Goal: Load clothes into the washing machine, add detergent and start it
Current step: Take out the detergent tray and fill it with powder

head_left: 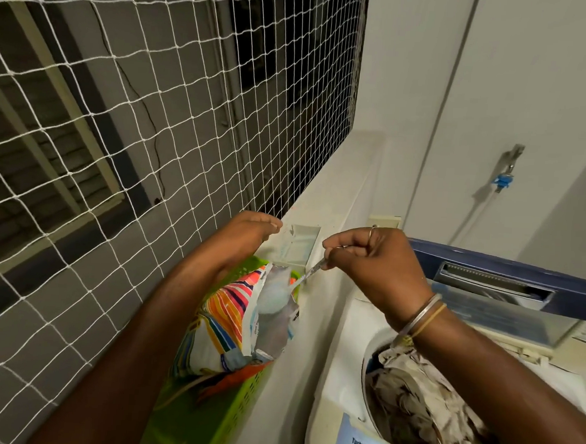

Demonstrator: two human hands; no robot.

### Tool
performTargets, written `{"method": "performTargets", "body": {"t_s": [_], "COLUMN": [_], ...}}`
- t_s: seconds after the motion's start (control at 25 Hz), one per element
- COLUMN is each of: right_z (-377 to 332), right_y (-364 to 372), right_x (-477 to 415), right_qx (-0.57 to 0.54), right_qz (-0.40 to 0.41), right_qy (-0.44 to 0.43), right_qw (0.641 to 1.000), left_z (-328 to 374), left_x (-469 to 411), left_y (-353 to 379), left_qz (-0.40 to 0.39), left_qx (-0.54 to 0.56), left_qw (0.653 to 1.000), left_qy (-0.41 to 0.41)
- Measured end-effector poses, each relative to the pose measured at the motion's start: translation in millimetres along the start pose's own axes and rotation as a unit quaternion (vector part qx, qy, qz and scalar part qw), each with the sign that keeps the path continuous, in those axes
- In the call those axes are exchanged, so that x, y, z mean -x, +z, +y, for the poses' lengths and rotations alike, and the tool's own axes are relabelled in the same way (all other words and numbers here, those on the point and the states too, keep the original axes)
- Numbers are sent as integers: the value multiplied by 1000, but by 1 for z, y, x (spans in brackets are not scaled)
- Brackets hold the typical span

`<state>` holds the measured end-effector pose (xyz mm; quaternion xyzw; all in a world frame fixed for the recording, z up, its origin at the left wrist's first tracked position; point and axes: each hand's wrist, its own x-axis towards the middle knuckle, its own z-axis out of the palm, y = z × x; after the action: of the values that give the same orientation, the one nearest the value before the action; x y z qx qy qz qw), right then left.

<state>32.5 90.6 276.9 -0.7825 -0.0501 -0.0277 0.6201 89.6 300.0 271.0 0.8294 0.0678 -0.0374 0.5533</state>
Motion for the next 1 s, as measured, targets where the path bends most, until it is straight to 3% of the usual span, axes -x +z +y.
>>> {"method": "performTargets", "body": {"t_s": [0.48, 0.72, 1.0], "right_z": [-9, 28, 88], "right_y": [-38, -15, 14], "right_x": [-83, -144, -188], "right_qx": [-18, 9, 121], "right_qz": [35, 23, 4], "right_qy": [23, 68, 77], "right_qw": [999, 997, 990], "left_z": [-2, -17, -21], "left_x": [-43, -49, -19], "left_y": [8, 0, -17], "left_qz": [-36, -47, -45], "left_qx": [-53, -62, -81], "left_qw": [998, 996, 995], "left_qy": [-22, -36, -20]}}
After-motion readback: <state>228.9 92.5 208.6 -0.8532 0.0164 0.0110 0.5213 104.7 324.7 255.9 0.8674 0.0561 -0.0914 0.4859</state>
